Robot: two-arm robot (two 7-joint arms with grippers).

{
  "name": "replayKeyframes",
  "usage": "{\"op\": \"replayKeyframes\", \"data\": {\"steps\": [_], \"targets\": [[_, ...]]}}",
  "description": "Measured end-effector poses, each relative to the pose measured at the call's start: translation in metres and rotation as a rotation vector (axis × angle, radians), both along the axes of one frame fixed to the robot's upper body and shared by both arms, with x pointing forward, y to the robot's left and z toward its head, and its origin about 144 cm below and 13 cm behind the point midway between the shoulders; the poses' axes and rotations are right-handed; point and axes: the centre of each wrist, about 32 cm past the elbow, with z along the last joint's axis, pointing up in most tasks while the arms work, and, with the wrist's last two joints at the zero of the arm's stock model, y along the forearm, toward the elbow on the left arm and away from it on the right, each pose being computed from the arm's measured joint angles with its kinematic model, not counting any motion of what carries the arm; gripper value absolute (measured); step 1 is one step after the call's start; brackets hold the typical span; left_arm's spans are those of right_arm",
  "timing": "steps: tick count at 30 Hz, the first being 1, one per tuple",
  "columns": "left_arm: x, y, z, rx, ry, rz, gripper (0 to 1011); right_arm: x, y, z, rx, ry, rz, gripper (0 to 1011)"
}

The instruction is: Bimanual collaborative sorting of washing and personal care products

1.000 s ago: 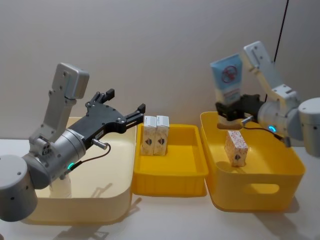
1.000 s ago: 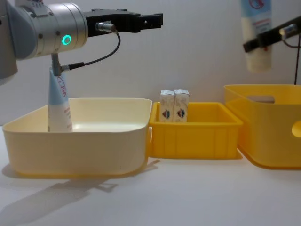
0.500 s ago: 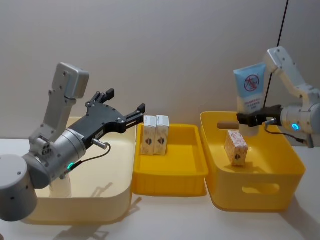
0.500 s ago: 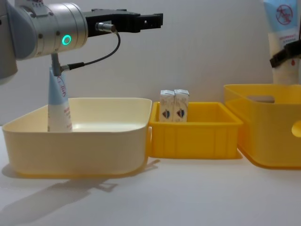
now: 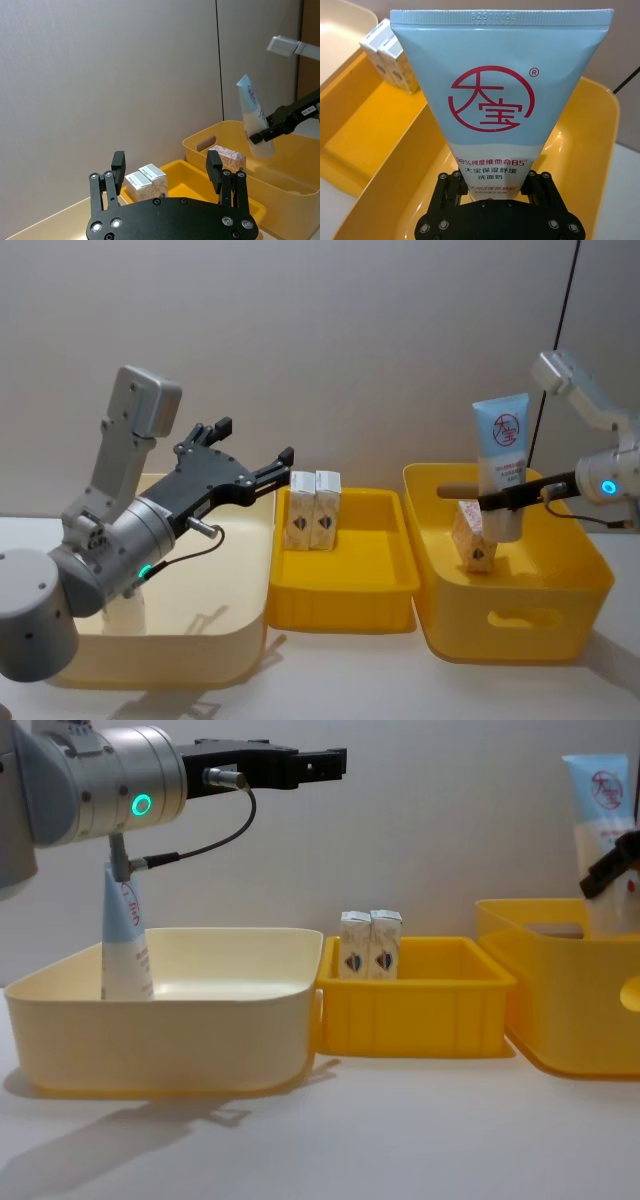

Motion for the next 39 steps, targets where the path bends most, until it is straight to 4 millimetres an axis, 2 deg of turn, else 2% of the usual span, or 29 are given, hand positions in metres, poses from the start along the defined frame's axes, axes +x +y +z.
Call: {"op": "replayKeyframes", "data": {"steps": [4, 7, 10, 11, 18, 31, 39], "targets": [[0.0, 0.0, 0.0, 0.0, 0.0, 0.0, 1002, 0.011, -0.005, 0.001, 0.022, 0.061, 0.024, 604], [0.0, 0.0, 0.0, 0.0, 0.0, 0.0, 1001, 0.019, -0.01, 0.002, 0.04, 0.109, 0.038, 736], [0.0, 0.0, 0.0, 0.0, 0.0, 0.0, 1002, 0.021, -0.012, 0.003, 0.048, 0.129, 0.045, 770], [0.0, 0.0, 0.0, 0.0, 0.0, 0.0, 1002, 0.022, -0.013, 0.003, 0.051, 0.134, 0.047, 844], [0.0, 0.0, 0.0, 0.0, 0.0, 0.0, 1002, 0.025, -0.019, 0.006, 0.066, 0.173, 0.057, 1001], [0.0, 0.0, 0.0, 0.0, 0.0, 0.0, 1001, 0.026, -0.023, 0.011, 0.077, 0.2, 0.065, 1001], [0.0, 0.0, 0.0, 0.0, 0.0, 0.0, 1002, 0.019, -0.023, 0.009, 0.09, 0.154, 0.082, 1001]]}}
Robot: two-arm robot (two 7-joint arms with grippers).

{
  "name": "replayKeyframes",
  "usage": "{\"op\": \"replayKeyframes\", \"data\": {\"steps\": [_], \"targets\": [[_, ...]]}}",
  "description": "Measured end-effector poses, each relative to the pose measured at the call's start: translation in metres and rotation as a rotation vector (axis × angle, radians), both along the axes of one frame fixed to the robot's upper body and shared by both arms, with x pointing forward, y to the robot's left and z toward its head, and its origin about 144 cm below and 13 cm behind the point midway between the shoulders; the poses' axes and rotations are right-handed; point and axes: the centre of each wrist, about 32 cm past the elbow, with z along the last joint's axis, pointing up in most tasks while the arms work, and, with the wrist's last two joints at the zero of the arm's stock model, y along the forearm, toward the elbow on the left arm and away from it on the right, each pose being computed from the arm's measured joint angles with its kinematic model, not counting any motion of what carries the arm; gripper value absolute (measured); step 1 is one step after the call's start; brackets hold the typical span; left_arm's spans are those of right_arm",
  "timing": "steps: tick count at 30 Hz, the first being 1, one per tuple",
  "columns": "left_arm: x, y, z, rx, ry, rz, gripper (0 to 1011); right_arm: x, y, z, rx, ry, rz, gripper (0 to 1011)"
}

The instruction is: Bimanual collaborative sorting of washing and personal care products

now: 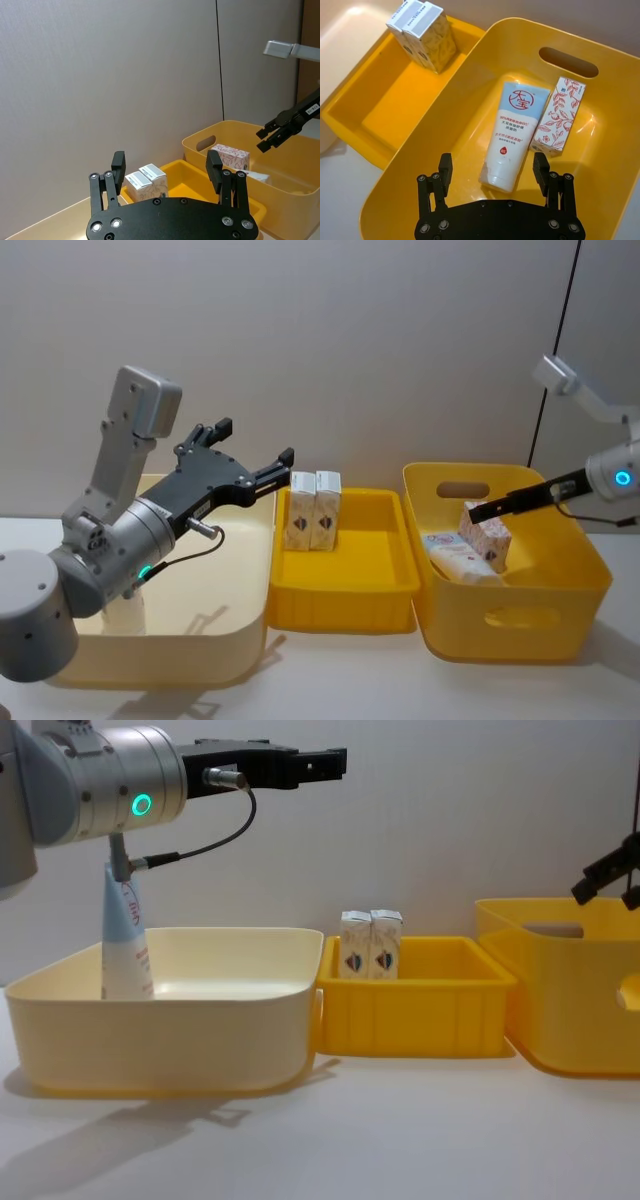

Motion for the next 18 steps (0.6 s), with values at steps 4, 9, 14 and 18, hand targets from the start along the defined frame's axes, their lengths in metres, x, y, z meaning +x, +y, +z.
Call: {"op": "replayKeyframes", "data": {"steps": [4, 9, 14, 18], "targets": [[0.0, 0.0, 0.0, 0.0, 0.0, 0.0, 1001, -0.008, 0.001, -0.001, 0.009, -0.045, 0.013, 1001], [0.0, 0.0, 0.0, 0.0, 0.0, 0.0, 1002, -0.018, 0.001, -0.003, 0.021, -0.1, 0.027, 1001], [0.0, 0.0, 0.0, 0.0, 0.0, 0.0, 1002, -0.031, 0.001, -0.004, 0.034, -0.16, 0.045, 1001], [0.0, 0.0, 0.0, 0.0, 0.0, 0.0, 1002, -0.046, 0.0, -0.006, 0.049, -0.227, 0.068, 1001]]}}
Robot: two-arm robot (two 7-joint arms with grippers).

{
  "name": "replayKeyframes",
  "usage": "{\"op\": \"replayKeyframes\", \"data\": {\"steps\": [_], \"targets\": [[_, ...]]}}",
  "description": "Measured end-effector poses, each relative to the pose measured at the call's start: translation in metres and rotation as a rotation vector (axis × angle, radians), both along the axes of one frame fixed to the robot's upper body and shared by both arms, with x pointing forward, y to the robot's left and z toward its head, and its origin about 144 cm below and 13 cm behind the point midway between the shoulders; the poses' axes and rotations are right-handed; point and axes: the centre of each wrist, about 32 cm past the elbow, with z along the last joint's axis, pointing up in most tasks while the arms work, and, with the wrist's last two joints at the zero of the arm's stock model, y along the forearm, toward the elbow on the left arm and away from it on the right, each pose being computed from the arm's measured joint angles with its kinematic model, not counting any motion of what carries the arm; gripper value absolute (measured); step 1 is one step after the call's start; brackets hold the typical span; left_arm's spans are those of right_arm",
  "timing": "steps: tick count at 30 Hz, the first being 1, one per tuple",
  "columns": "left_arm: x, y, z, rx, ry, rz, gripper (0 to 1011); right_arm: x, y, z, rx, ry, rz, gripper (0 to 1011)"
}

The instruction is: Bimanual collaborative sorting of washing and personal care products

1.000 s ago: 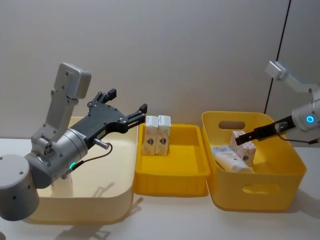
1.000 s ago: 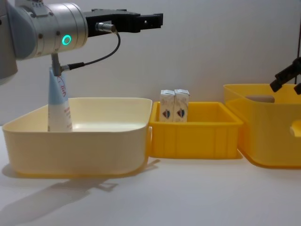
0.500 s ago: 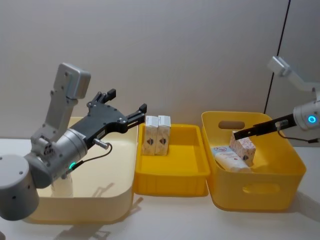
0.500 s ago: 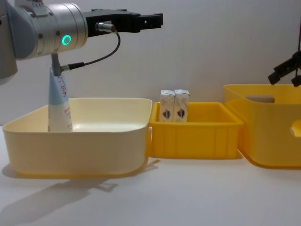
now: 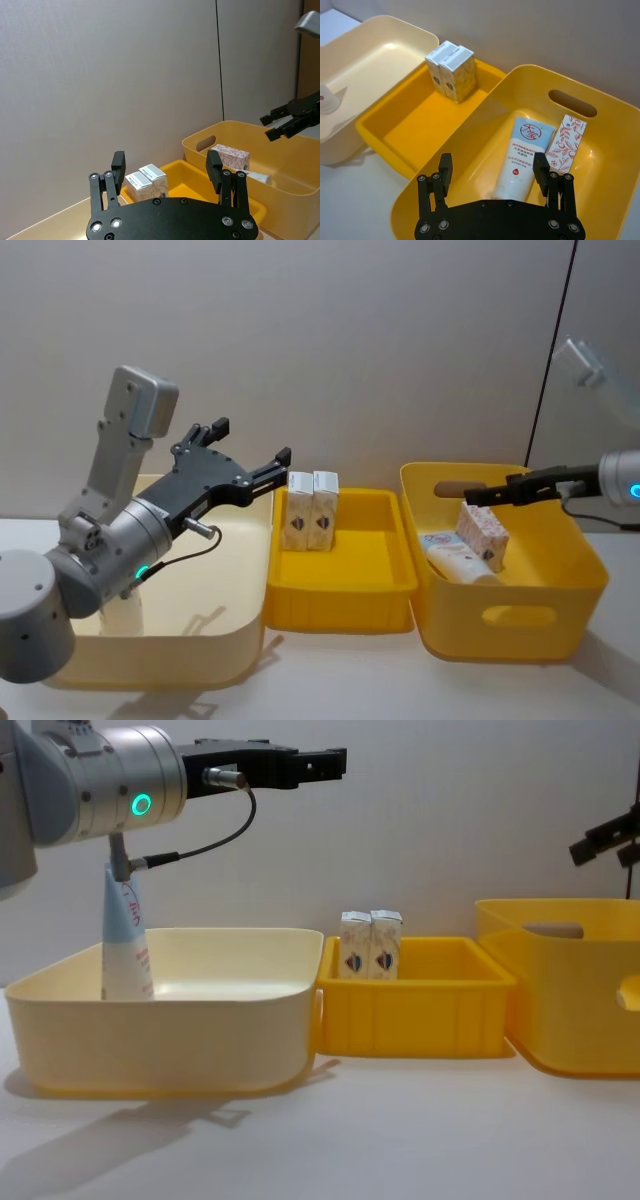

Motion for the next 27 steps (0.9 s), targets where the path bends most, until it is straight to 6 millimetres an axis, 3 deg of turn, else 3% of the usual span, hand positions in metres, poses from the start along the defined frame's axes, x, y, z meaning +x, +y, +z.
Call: {"op": "replayKeyframes", "data": {"steps": [18, 27], "targets": [[0.0, 0.0, 0.0, 0.0, 0.0, 0.0, 1001, -0.058, -0.013, -0.015, 0.123, -0.218, 0.199, 1001], [0.0, 0.0, 0.0, 0.0, 0.0, 0.0, 1001, -0.067, -0.013, -0.019, 0.134, -0.258, 0.274, 1001]]}}
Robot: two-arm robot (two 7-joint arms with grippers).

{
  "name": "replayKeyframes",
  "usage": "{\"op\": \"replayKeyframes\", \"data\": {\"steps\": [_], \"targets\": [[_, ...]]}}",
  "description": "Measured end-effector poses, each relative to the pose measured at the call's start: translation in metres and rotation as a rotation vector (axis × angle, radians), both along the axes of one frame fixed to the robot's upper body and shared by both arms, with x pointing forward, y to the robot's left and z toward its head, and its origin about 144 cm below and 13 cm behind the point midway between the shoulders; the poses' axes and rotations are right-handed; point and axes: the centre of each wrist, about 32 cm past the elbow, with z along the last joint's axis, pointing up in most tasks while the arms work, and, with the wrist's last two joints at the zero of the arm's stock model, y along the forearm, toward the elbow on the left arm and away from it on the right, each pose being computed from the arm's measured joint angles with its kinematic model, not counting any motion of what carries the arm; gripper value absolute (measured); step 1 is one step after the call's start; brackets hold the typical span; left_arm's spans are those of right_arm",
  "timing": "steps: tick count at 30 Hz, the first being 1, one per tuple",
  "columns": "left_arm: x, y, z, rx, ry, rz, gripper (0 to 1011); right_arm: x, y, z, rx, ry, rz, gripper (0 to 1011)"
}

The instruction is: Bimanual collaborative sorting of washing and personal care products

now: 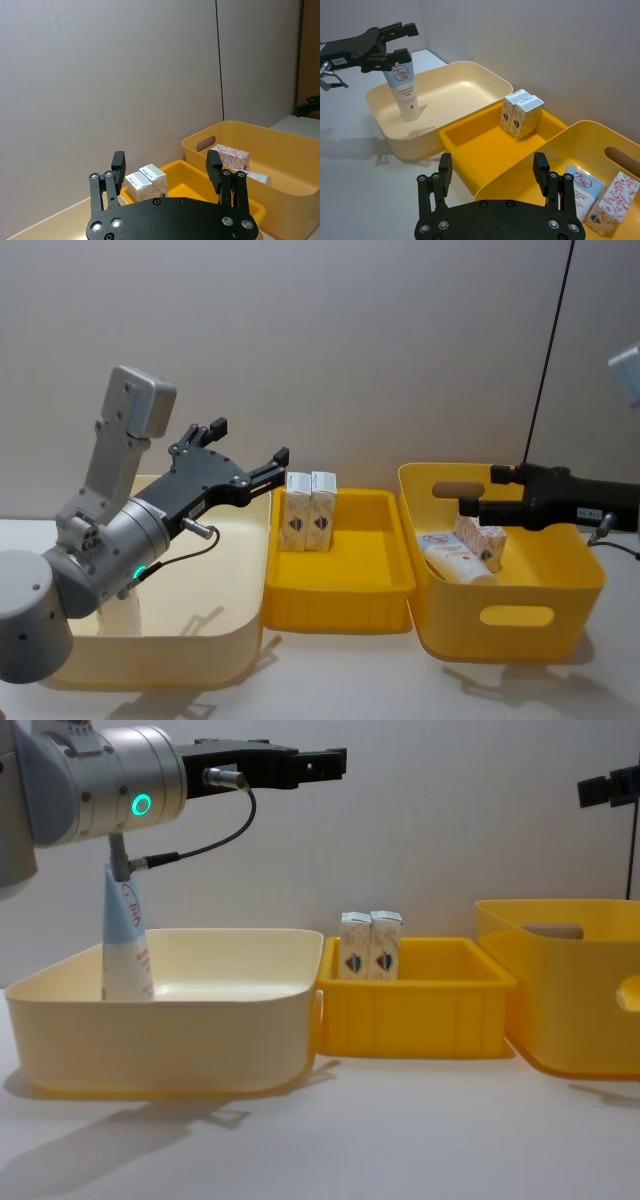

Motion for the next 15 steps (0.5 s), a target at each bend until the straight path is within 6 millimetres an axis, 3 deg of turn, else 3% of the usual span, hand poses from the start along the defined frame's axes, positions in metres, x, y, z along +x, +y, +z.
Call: {"op": "replayKeyframes", "data": {"steps": [15], "targets": [[0.0, 0.0, 0.0, 0.0, 0.0, 0.0, 1002, -0.015, 0.021, -0.013, -0.154, -0.101, 0.097, 1001]]}}
